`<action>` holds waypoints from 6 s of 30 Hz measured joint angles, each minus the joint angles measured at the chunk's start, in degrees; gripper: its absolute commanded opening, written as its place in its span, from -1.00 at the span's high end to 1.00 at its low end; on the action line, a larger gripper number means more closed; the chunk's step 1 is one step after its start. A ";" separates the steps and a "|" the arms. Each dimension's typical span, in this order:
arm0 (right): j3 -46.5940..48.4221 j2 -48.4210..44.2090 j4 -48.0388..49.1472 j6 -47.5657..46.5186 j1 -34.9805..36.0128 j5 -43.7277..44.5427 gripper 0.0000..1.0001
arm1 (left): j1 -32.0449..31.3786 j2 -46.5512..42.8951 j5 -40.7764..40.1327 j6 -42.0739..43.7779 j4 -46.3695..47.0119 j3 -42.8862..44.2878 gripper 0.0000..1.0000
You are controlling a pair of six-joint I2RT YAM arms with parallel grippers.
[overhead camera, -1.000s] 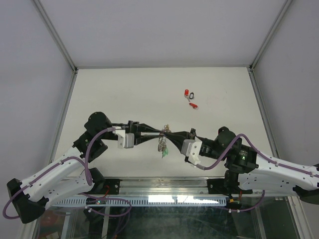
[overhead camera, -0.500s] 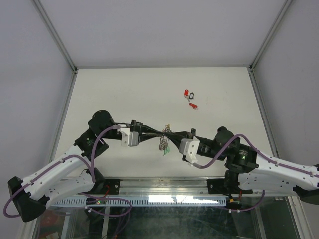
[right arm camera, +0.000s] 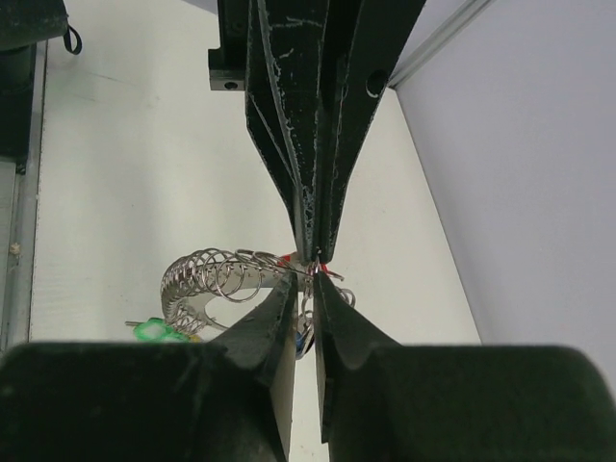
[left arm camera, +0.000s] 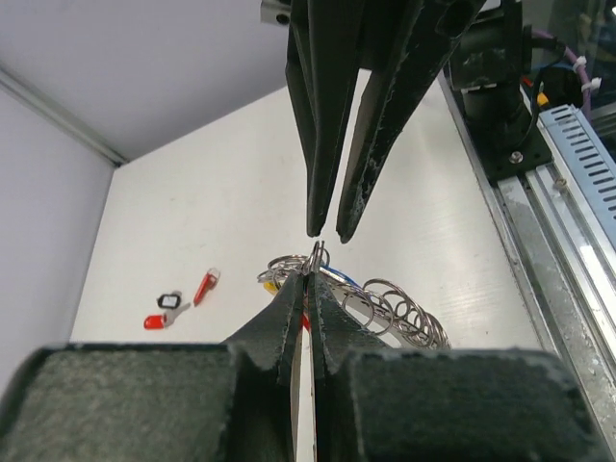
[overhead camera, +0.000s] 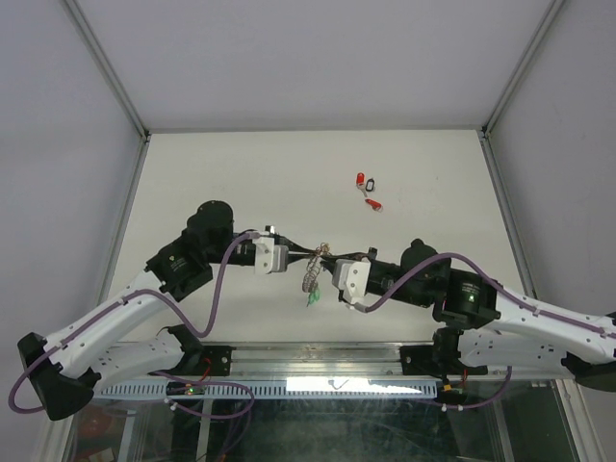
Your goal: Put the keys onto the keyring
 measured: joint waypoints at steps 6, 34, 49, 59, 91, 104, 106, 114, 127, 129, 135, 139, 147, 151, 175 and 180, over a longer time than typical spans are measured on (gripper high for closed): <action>0.90 2.29 -2.60 0.55 0.02 2.01 0.66 | 0.00 1.60 -1.97 1.64 -3.72 0.96 1.00; 10.32 11.74 -13.35 7.56 -0.66 6.34 0.59 | 0.00 6.47 -3.65 11.74 -18.18 8.70 1.00; 11.85 14.32 -16.02 9.99 -3.93 2.36 0.79 | 0.00 6.91 -3.61 13.88 -20.11 9.73 1.00; 11.85 14.53 -15.80 11.15 -5.01 -0.20 1.00 | 0.02 6.91 -3.61 13.86 -20.26 9.75 1.00; 5.44 10.19 -6.01 14.78 -8.02 -4.90 0.86 | 0.00 6.86 -2.01 12.37 -18.29 9.75 1.00; 3.48 8.22 -4.96 14.51 -8.66 -5.14 1.00 | 0.00 5.18 -2.21 10.43 -15.13 8.48 0.55; 1.60 6.25 -4.68 14.03 -8.96 -5.18 1.00 | 0.00 2.64 -2.36 9.18 -12.39 6.88 0.48; -5.11 -1.73 -0.26 12.02 -10.47 -7.76 1.00 | 0.00 -4.85 -2.56 3.39 -2.38 1.70 0.42; -6.67 -5.09 7.28 12.07 -11.26 -14.53 1.00 | 0.00 -3.08 -2.05 -1.29 4.04 -2.69 0.33; -6.67 -5.31 7.48 12.07 -11.26 -15.39 1.00 | 0.00 -3.02 -2.01 -1.46 4.68 -2.69 0.32; -6.67 -5.38 7.67 12.04 -11.26 -17.03 1.00 | 0.00 -1.99 -1.09 -2.25 6.05 -2.69 0.32; -6.67 -5.38 7.67 12.04 -11.26 -17.18 1.00 | 0.00 -1.31 -0.11 -2.89 6.16 -2.69 0.32; -6.67 -5.38 7.67 12.04 -11.28 -17.22 1.00 | 0.00 -0.33 1.75 -3.56 7.21 -2.71 0.40; -6.67 -5.49 7.74 12.04 -11.28 -17.44 1.00 | 0.00 0.35 2.67 -3.93 7.43 -2.71 0.46; -8.79 -7.10 12.35 14.27 -11.37 -17.84 1.00 | -0.04 1.46 0.20 -3.61 7.37 -2.73 1.00; -10.12 -7.10 16.33 17.20 -11.43 -16.83 1.00 | -0.04 1.36 -0.59 -2.56 7.41 -2.73 1.00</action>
